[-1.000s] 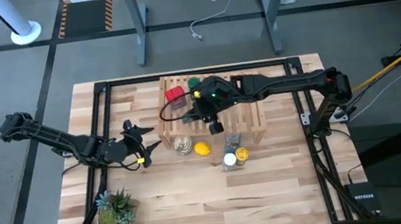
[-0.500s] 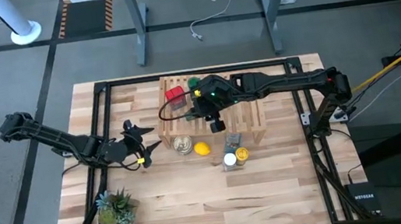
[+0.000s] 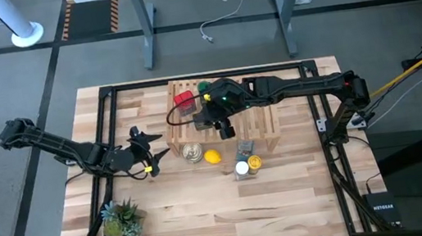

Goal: Shelf spices
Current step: Put the black seasoning can on the shelf

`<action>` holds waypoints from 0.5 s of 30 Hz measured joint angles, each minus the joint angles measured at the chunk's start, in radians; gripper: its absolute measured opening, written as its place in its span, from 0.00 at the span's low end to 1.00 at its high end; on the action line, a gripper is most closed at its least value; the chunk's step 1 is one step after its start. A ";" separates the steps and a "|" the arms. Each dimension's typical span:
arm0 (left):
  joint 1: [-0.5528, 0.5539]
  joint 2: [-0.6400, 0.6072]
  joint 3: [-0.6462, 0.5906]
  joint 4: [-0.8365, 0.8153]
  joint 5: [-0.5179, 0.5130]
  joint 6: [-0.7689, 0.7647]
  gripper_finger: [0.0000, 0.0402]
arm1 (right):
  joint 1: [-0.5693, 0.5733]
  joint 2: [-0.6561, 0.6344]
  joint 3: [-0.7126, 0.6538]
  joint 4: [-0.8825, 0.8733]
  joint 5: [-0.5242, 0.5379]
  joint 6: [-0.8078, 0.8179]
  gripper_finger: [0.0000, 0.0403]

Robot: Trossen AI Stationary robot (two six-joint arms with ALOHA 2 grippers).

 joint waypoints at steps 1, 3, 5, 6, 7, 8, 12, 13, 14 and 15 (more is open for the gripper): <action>0.000 0.000 0.000 0.000 0.000 0.000 0.66 | 0.000 0.000 0.000 0.006 0.000 0.000 0.52; 0.000 0.000 0.000 0.000 0.000 0.000 0.66 | 0.000 0.000 0.000 0.012 0.018 0.000 0.52; 0.000 0.000 0.000 0.000 0.000 0.000 0.66 | 0.000 0.000 0.000 0.016 0.050 -0.001 0.52; 0.000 0.000 0.000 0.000 0.000 0.000 0.66 | 0.000 0.000 0.000 0.017 0.060 0.000 0.52; 0.000 0.000 0.000 0.000 0.000 0.000 0.66 | 0.000 0.000 0.000 0.020 0.069 -0.001 0.52; 0.000 0.000 0.000 0.000 0.000 0.000 0.66 | 0.000 0.000 0.000 0.025 0.072 -0.001 0.52; 0.000 0.000 0.000 0.000 0.000 0.000 0.66 | 0.000 0.000 0.000 0.065 0.074 0.000 0.52; 0.000 0.000 0.000 0.000 0.000 0.000 0.66 | 0.000 0.000 0.000 0.072 0.075 -0.001 0.52; 0.000 0.000 0.000 0.000 0.000 0.000 0.66 | 0.000 0.000 0.000 0.074 0.075 -0.001 0.52; 0.000 0.000 0.000 0.000 0.000 0.000 0.66 | 0.000 0.000 0.000 0.074 0.074 -0.001 0.52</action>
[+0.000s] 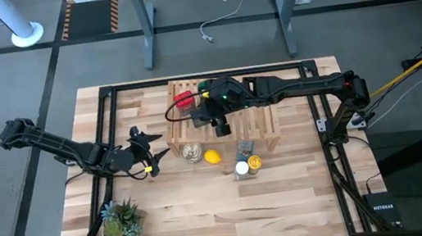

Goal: Shelf spices
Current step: Put the black seasoning can on the shelf, then adjust the seasoning bottles

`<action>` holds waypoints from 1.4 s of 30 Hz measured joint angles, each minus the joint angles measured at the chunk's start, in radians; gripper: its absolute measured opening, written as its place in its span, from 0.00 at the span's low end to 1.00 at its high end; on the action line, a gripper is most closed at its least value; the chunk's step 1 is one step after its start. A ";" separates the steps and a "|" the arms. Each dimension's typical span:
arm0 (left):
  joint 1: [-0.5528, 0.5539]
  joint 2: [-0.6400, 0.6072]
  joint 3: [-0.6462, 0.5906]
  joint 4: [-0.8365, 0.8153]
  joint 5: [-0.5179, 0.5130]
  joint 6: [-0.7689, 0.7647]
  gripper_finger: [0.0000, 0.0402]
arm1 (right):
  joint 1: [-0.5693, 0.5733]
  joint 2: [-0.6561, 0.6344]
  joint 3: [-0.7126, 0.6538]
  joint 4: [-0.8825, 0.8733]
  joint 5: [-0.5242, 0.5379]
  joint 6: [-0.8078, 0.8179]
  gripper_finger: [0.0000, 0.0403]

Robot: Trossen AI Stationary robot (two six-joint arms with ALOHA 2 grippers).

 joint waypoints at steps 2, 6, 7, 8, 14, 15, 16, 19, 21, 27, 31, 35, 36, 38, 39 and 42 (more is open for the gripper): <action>0.000 0.000 0.000 0.000 0.000 0.000 0.66 | 0.000 0.000 0.000 -0.003 0.000 0.000 0.52; 0.000 0.000 0.000 0.000 0.000 0.000 0.66 | 0.000 0.000 0.000 -0.006 0.001 0.000 0.52; 0.000 0.000 0.000 0.000 0.000 0.000 0.66 | 0.000 0.000 0.000 -0.006 0.003 0.000 0.52; 0.000 0.000 0.000 0.000 0.000 0.000 0.66 | 0.000 -0.002 0.000 -0.007 0.006 0.000 0.52; 0.000 0.000 0.000 -0.002 0.000 0.000 0.66 | 0.000 -0.025 0.016 -0.021 0.013 0.000 0.52; 0.000 0.000 0.000 -0.002 0.000 0.000 0.66 | 0.000 -0.031 0.023 -0.019 0.013 0.001 0.52; 0.000 0.000 0.000 -0.003 0.000 0.000 0.66 | 0.000 -0.036 0.029 -0.021 0.012 0.002 0.52; 0.000 0.000 0.000 -0.005 0.000 0.000 0.66 | 0.001 -0.046 0.071 -0.036 0.013 0.009 0.52; 0.000 0.000 0.000 -0.005 0.000 0.000 0.66 | 0.001 -0.047 0.109 -0.078 0.013 0.037 0.52; 0.000 0.000 0.000 -0.008 0.030 0.000 0.66 | 0.034 -0.047 0.233 -0.361 0.020 0.176 0.52; -0.010 0.006 0.000 -0.006 0.051 -0.011 0.66 | 0.115 -0.047 0.280 -0.560 0.059 0.316 0.52; -0.036 0.029 0.000 0.002 0.052 -0.037 0.66 | 0.234 -0.047 0.289 -0.728 0.130 0.476 0.52; -0.044 0.039 0.000 0.006 0.052 -0.052 0.66 | 0.270 -0.047 0.289 -0.759 0.145 0.518 0.52; -0.062 0.067 0.000 0.017 0.053 -0.083 0.66 | 0.342 -0.047 0.289 -0.809 0.174 0.609 0.52; -0.070 0.086 0.000 0.035 0.053 -0.100 0.66 | 0.379 -0.047 0.289 -0.824 0.197 0.656 0.52; -0.094 0.159 0.000 0.122 0.051 -0.112 0.66 | 0.486 -0.047 0.289 -0.875 0.272 0.804 0.52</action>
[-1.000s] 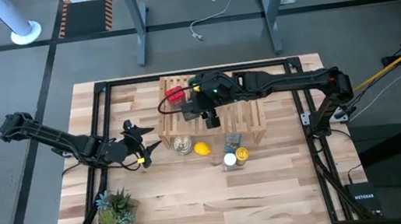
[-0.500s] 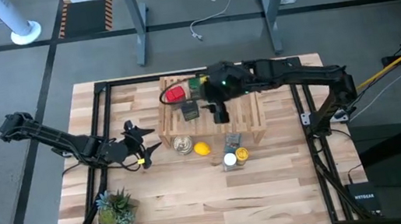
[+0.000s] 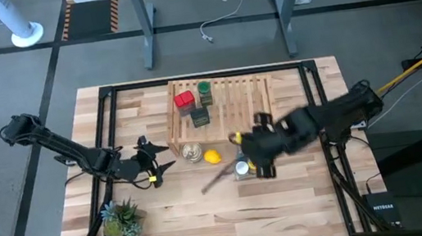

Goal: Shelf spices
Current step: Adjust the seasoning bottles

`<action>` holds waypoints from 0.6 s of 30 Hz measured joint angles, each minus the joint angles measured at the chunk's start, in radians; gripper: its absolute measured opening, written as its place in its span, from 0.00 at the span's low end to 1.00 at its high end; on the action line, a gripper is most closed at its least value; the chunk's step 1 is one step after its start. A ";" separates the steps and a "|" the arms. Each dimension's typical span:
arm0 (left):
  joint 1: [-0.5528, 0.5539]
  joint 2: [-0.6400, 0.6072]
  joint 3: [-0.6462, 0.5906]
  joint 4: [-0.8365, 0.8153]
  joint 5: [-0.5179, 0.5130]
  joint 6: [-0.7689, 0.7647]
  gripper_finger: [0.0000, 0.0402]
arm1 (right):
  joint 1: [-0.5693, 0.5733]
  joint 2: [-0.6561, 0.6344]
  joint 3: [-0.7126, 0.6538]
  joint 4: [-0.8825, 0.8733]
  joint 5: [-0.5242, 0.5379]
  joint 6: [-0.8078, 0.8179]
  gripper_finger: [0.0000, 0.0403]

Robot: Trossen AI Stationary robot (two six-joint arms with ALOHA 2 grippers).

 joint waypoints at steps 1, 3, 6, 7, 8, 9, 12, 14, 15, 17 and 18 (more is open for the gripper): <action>-0.006 0.030 0.000 0.043 0.000 0.008 0.66 | 0.034 0.000 0.000 -0.018 0.026 0.052 0.52; -0.018 0.096 0.000 0.132 0.003 0.034 0.66 | 0.097 0.000 0.000 -0.065 0.079 0.154 0.52; -0.026 0.200 0.000 0.281 0.003 0.099 0.66 | 0.182 0.000 -0.032 -0.141 0.142 0.307 0.52; -0.026 0.233 0.000 0.327 0.003 0.122 0.66 | 0.209 0.001 -0.048 -0.177 0.152 0.356 0.52; -0.026 0.264 0.000 0.368 0.003 0.144 0.66 | 0.237 0.001 -0.068 -0.190 0.158 0.398 0.52; -0.026 0.295 0.000 0.404 0.003 0.166 0.66 | 0.260 -0.001 -0.097 -0.185 0.162 0.418 0.52; -0.025 0.363 0.001 0.491 0.003 0.219 0.66 | 0.327 -0.010 -0.190 -0.169 0.194 0.451 0.52; -0.025 0.395 0.004 0.541 0.004 0.230 0.66 | 0.356 -0.015 -0.258 -0.186 0.229 0.507 0.52; -0.025 0.407 0.004 0.565 0.015 0.236 0.66 | 0.364 -0.022 -0.300 -0.188 0.234 0.539 0.52; -0.024 0.430 0.004 0.618 0.063 0.239 0.66 | 0.369 -0.045 -0.389 -0.179 0.228 0.606 0.52; -0.024 0.441 0.005 0.642 0.087 0.239 0.66 | 0.369 -0.058 -0.434 -0.175 0.220 0.640 0.51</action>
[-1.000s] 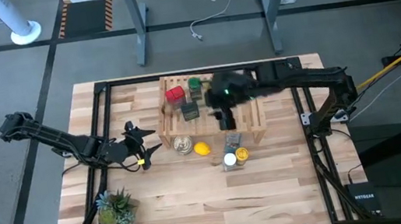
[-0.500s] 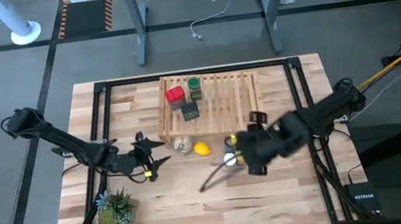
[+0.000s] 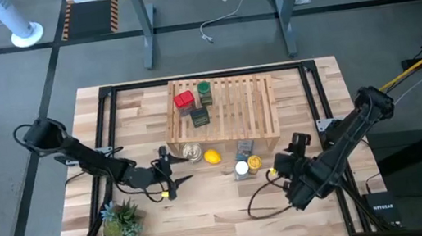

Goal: Shelf spices
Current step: Adjust the seasoning bottles

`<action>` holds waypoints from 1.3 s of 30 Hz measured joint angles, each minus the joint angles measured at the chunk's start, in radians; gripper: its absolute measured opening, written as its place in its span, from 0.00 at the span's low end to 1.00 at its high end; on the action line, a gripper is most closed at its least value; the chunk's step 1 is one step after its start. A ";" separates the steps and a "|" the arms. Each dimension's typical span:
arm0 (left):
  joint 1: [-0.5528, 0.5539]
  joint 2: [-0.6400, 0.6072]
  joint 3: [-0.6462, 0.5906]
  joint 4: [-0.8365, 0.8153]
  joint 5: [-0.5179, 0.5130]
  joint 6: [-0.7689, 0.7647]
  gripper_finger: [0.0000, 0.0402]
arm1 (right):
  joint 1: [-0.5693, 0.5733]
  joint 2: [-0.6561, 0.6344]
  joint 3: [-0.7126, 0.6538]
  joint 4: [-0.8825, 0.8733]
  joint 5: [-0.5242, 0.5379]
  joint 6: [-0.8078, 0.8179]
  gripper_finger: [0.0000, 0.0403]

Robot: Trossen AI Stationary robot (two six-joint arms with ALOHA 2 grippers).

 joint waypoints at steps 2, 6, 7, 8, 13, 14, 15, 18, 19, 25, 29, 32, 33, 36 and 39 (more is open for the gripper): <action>0.000 0.027 0.000 0.053 0.037 0.000 0.66 | -0.003 -0.027 -0.092 0.031 -0.015 0.060 0.49; 0.004 0.084 0.006 0.108 0.046 -0.001 0.66 | -0.003 -0.076 -0.250 0.178 -0.018 0.095 0.45; 0.007 0.099 0.012 0.107 0.046 -0.004 0.66 | -0.003 -0.087 -0.283 0.211 -0.018 0.095 0.44; 0.010 0.116 0.020 0.108 0.046 -0.013 0.66 | -0.003 -0.097 -0.313 0.239 -0.018 0.095 0.43; 0.026 0.231 0.092 0.106 0.046 -0.025 0.66 | -0.003 -0.120 -0.419 0.374 -0.018 0.096 0.40; 0.029 0.261 0.112 0.105 0.046 -0.021 0.66 | -0.003 -0.120 -0.432 0.395 -0.018 0.096 0.40; 0.032 0.291 0.135 0.105 0.046 -0.015 0.66 | -0.003 -0.120 -0.444 0.416 -0.018 0.095 0.40; 0.045 0.377 0.204 0.105 0.047 0.022 0.66 | -0.003 -0.120 -0.476 0.453 -0.019 0.095 0.40; 0.052 0.405 0.226 0.105 0.047 0.036 0.66 | -0.003 -0.120 -0.484 0.465 -0.019 0.095 0.40; 0.093 0.535 0.357 0.105 0.072 0.102 0.66 | -0.003 -0.120 -0.509 0.511 -0.018 0.095 0.40; 0.119 0.589 0.434 0.106 0.163 0.137 0.66 | -0.003 -0.120 -0.513 0.520 -0.008 0.095 0.40; 0.141 0.621 0.483 0.108 0.218 0.158 0.66 | -0.003 -0.120 -0.513 0.523 0.004 0.094 0.40; 0.146 0.628 0.496 0.105 0.230 0.162 0.66 | -0.003 -0.120 -0.513 0.526 0.007 0.094 0.40; 0.165 0.655 0.527 0.105 0.251 0.163 0.66 | -0.003 -0.120 -0.513 0.546 0.008 0.071 0.40; 0.183 0.673 0.546 0.104 0.287 0.160 0.66 | -0.003 -0.120 -0.513 0.568 0.009 0.047 0.40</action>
